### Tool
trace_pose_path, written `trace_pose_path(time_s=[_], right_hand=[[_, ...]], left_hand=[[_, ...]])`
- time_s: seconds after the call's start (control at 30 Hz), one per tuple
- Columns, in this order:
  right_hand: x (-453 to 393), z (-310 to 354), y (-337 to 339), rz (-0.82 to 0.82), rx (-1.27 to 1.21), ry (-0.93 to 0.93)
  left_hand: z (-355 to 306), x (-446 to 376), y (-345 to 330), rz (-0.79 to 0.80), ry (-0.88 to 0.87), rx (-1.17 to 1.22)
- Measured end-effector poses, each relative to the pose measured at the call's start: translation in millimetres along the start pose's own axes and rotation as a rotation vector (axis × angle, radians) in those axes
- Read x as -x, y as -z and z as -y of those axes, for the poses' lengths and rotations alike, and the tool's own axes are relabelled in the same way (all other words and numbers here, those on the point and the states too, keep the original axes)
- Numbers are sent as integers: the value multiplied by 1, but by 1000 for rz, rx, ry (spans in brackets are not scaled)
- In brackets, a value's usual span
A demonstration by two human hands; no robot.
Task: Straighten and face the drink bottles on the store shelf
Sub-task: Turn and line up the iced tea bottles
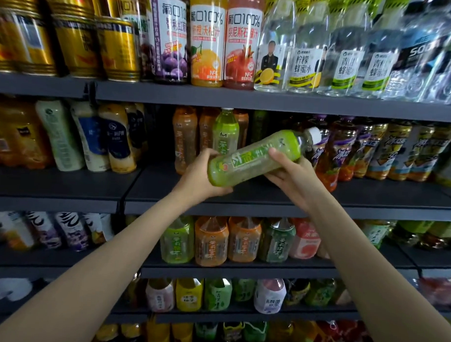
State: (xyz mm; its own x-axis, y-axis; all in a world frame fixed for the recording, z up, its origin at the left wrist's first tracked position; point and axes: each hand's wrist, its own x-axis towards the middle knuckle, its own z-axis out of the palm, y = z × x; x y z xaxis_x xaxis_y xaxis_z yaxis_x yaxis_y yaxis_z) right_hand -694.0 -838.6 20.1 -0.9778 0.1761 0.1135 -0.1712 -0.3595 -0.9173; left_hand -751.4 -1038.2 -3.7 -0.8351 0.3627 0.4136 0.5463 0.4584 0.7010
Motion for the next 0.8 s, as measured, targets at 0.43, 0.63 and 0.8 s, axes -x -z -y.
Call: trace_pose_path(time_s=[0.43, 0.63, 0.8], right_hand=[[-9, -6, -29, 118, 564, 426], [-17, -12, -49, 159, 784, 486], [-18, -22, -82, -156, 806, 481]], left_hand=[[17, -4, -7, -79, -184, -206], [20, -1, -12, -30, -129, 17], [14, 5, -14, -50, -4, 242]])
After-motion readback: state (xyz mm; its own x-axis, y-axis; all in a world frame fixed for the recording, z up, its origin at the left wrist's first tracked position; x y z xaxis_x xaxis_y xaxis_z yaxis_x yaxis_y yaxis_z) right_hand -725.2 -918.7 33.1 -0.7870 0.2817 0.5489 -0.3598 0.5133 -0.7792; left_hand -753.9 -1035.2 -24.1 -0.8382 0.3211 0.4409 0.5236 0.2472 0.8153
